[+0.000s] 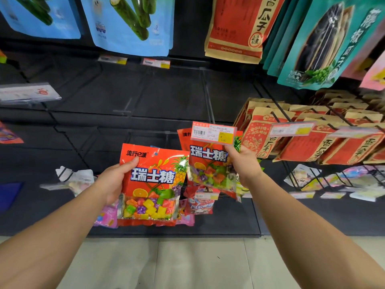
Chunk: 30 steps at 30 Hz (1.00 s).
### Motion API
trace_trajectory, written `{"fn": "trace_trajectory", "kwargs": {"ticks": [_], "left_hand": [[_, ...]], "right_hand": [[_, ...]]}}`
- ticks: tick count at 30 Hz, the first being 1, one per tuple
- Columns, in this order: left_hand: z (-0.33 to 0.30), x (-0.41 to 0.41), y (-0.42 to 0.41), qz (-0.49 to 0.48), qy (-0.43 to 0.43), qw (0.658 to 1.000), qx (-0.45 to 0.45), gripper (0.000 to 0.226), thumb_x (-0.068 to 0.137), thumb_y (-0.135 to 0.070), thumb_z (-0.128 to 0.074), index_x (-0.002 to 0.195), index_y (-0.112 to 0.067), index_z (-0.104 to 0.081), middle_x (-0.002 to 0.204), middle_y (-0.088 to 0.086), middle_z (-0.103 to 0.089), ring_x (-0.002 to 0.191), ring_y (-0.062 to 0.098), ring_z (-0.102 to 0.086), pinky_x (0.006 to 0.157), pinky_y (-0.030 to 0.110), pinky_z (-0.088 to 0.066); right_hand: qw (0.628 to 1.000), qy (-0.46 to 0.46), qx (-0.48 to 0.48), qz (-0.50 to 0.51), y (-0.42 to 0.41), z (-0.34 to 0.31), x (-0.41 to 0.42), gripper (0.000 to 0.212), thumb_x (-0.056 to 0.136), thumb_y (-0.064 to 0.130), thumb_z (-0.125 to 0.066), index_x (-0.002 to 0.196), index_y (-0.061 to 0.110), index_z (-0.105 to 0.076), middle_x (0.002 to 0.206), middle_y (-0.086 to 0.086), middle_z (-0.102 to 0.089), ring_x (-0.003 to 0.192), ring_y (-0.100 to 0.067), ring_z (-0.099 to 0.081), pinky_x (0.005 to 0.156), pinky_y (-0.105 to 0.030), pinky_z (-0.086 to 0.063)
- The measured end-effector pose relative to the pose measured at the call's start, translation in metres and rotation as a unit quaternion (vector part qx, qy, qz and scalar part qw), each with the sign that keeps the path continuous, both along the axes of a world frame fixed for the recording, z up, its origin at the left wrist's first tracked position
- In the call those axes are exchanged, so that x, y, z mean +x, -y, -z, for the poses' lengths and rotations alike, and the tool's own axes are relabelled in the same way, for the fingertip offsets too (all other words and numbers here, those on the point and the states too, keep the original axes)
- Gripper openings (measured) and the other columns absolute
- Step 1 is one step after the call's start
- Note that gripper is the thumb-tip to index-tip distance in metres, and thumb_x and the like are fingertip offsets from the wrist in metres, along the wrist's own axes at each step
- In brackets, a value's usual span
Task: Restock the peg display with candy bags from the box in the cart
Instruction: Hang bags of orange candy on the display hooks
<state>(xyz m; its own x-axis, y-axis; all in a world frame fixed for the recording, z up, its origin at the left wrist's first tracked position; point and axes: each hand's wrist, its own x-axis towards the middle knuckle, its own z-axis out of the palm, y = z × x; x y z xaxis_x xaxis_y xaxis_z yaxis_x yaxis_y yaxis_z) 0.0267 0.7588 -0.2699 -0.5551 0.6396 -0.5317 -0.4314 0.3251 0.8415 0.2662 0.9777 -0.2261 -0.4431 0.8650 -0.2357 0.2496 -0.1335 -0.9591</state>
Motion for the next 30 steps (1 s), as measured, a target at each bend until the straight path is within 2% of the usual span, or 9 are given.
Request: {"fn": "trace_trajectory", "kwargs": {"ticks": [3, 8, 11, 14, 20, 23, 25, 30], "left_hand": [[-0.001, 0.005, 0.001, 0.005, -0.004, 1.000, -0.001, 0.059, 0.074, -0.050, -0.070, 0.121, -0.015, -0.067, 0.107, 0.011, -0.077, 0.105, 0.033, -0.070, 0.097, 0.052, -0.051], [-0.004, 0.006, 0.004, 0.005, -0.010, 1.000, 0.003, 0.051, 0.082, -0.048, -0.068, 0.122, -0.016, -0.067, 0.109, 0.011, -0.076, 0.105, 0.032, -0.070, 0.096, 0.051, -0.052], [-0.003, 0.004, 0.008, -0.004, -0.010, 1.000, 0.016, 0.054, 0.083, -0.045, -0.068, 0.126, -0.013, -0.066, 0.114, 0.014, -0.074, 0.104, 0.032, -0.070, 0.095, 0.048, -0.053], [-0.001, 0.003, 0.014, -0.002, -0.013, 1.000, 0.014, 0.064, 0.074, -0.049, -0.071, 0.126, -0.013, -0.066, 0.113, 0.013, -0.075, 0.107, 0.033, -0.069, 0.099, 0.050, -0.051], [0.001, 0.003, 0.023, -0.002, -0.021, 1.000, 0.013, 0.062, 0.073, -0.051, -0.072, 0.124, -0.015, -0.067, 0.110, 0.011, -0.076, 0.107, 0.032, -0.070, 0.100, 0.053, -0.050], [0.003, 0.001, 0.027, -0.002, -0.021, 1.000, 0.014, 0.063, 0.073, -0.053, -0.072, 0.124, -0.016, -0.067, 0.111, 0.011, -0.076, 0.108, 0.033, -0.070, 0.100, 0.053, -0.050], [0.004, 0.001, 0.029, -0.001, -0.024, 1.000, 0.009, 0.064, 0.072, -0.054, -0.072, 0.124, -0.016, -0.067, 0.111, 0.011, -0.076, 0.108, 0.033, -0.070, 0.100, 0.053, -0.050], [0.004, -0.001, 0.029, -0.006, -0.027, 1.000, 0.008, 0.062, 0.073, -0.053, -0.071, 0.122, -0.015, -0.068, 0.110, 0.012, -0.076, 0.107, 0.033, -0.070, 0.098, 0.051, -0.051]], "right_hand": [[0.999, -0.004, 0.018, -0.031, 0.001, -0.002, 0.004, 0.010, 0.099, 0.031, -0.058, 0.090, 0.031, -0.064, 0.091, 0.015, -0.069, 0.086, -0.005, -0.065, 0.071, -0.024, -0.052], [1.000, -0.009, -0.016, -0.023, 0.004, -0.006, 0.006, 0.009, 0.095, 0.033, -0.064, 0.094, 0.025, -0.067, 0.096, 0.001, -0.076, 0.090, -0.018, -0.072, 0.082, -0.039, -0.059], [0.999, -0.020, -0.047, -0.006, 0.005, -0.004, 0.007, 0.018, 0.090, 0.038, -0.070, 0.099, 0.022, -0.069, 0.096, -0.002, -0.078, 0.095, -0.025, -0.073, 0.089, -0.047, -0.057], [0.998, -0.033, -0.058, 0.002, 0.006, -0.004, 0.010, 0.015, 0.091, 0.036, -0.069, 0.095, 0.021, -0.068, 0.090, -0.002, -0.078, 0.089, -0.024, -0.075, 0.085, -0.045, -0.059], [0.995, -0.072, -0.068, 0.031, 0.011, -0.011, 0.011, 0.018, 0.093, 0.032, -0.067, 0.094, 0.015, -0.065, 0.078, -0.002, -0.077, 0.073, -0.018, -0.075, 0.067, -0.036, -0.059], [0.994, -0.078, -0.069, 0.041, 0.011, -0.014, 0.008, 0.037, 0.089, 0.038, -0.071, 0.111, 0.010, -0.062, 0.087, -0.006, -0.078, 0.082, -0.025, -0.076, 0.077, -0.045, -0.061], [0.994, -0.074, -0.067, 0.046, 0.009, -0.015, 0.004, 0.037, 0.088, 0.039, -0.072, 0.108, 0.009, -0.065, 0.091, -0.008, -0.078, 0.085, -0.026, -0.076, 0.082, -0.049, -0.060], [0.995, -0.061, -0.055, 0.060, 0.006, -0.015, -0.008, 0.036, 0.089, 0.038, -0.072, 0.108, 0.009, -0.067, 0.084, -0.004, -0.078, 0.078, -0.022, -0.076, 0.076, -0.046, -0.062]]}}
